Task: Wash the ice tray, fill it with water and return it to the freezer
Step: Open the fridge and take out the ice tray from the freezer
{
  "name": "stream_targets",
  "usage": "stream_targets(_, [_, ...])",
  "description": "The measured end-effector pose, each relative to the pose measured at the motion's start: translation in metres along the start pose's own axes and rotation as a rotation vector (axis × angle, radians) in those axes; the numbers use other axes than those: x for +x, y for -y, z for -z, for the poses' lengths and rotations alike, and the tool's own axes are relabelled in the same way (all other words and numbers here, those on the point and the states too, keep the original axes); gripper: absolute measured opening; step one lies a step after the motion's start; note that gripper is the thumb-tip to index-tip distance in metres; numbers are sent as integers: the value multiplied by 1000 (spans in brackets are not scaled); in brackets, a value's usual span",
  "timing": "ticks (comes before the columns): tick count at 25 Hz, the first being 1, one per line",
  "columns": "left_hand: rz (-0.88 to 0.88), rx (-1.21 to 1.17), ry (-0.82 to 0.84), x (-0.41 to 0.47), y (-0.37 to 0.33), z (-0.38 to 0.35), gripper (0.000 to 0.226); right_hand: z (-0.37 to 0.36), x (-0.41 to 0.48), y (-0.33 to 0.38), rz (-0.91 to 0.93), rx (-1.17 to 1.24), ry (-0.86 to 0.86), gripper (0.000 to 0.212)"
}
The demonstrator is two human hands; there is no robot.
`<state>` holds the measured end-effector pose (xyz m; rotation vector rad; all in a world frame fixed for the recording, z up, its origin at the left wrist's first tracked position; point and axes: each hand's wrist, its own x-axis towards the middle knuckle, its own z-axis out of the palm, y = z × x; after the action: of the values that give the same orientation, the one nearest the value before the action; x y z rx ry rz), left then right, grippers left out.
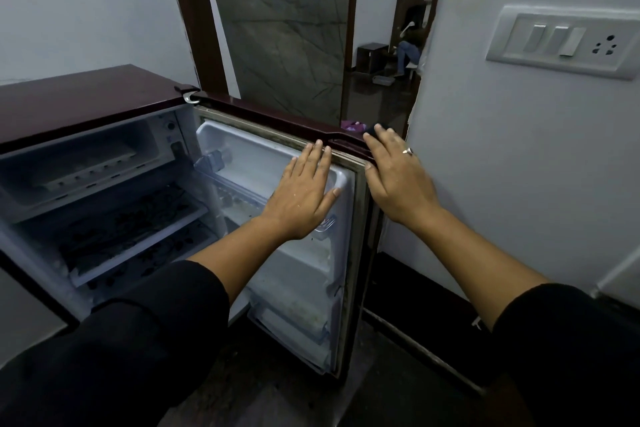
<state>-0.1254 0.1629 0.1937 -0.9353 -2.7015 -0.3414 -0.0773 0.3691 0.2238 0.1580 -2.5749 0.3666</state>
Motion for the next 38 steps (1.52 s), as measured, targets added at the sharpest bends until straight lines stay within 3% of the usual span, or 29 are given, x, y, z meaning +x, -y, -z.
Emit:
stream_targets(7, [79, -30, -12, -46, 67, 9, 77, -37, 15, 80, 189, -33, 9, 57])
stream_targets(21, [523, 49, -10, -187, 290, 30, 74, -217, 83, 265, 424, 82, 312, 63])
stream_targets(30, [767, 107, -34, -180, 434, -3, 83, -359, 190, 311, 564, 185, 400, 60])
stream_targets(38, [894, 181, -132, -148, 542, -32, 85, -477, 272, 350, 597, 250, 360, 58])
